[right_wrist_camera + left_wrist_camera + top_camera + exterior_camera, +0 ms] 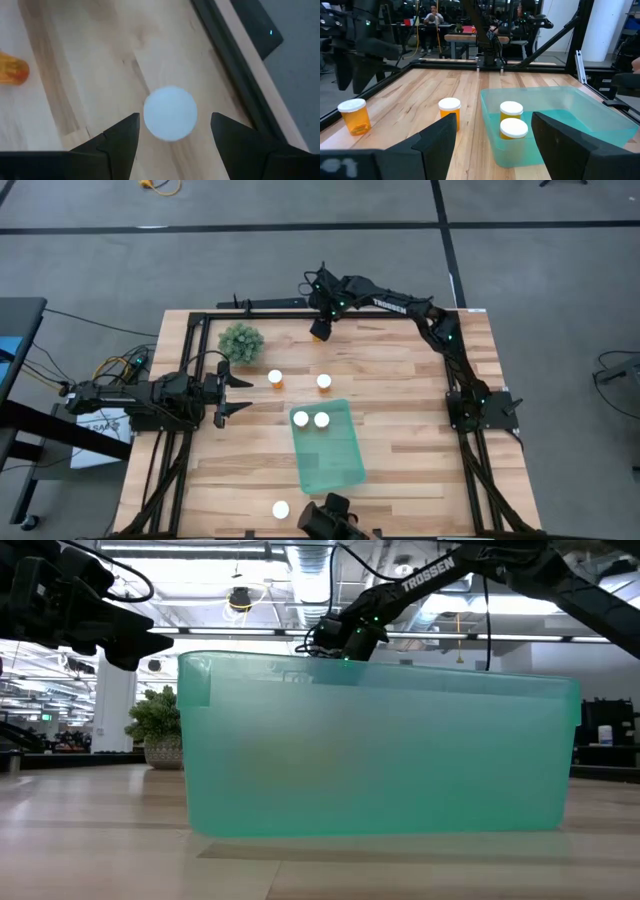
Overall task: Pick and place pill bottles into a basket
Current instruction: Put the orange pill bottle into the green bin
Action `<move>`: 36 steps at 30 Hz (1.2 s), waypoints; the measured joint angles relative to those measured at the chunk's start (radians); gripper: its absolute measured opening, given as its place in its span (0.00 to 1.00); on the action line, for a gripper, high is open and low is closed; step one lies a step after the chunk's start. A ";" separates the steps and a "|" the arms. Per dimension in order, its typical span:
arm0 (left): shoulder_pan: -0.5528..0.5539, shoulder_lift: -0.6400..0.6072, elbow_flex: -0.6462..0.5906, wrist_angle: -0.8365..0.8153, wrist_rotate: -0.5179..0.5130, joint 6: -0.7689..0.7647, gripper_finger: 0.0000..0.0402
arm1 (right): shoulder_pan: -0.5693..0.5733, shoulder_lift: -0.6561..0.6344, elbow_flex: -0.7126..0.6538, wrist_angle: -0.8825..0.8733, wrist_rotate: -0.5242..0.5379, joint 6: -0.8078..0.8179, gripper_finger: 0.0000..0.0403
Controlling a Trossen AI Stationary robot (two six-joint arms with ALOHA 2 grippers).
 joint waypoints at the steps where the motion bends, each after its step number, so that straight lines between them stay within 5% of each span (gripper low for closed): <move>1: 0.000 0.000 0.000 0.000 0.000 0.000 0.62 | -0.002 0.000 0.000 -0.011 0.000 0.003 0.60; 36: 0.000 0.000 0.000 0.000 0.000 0.000 0.62 | 0.033 0.037 0.002 -0.030 -0.019 -0.020 0.60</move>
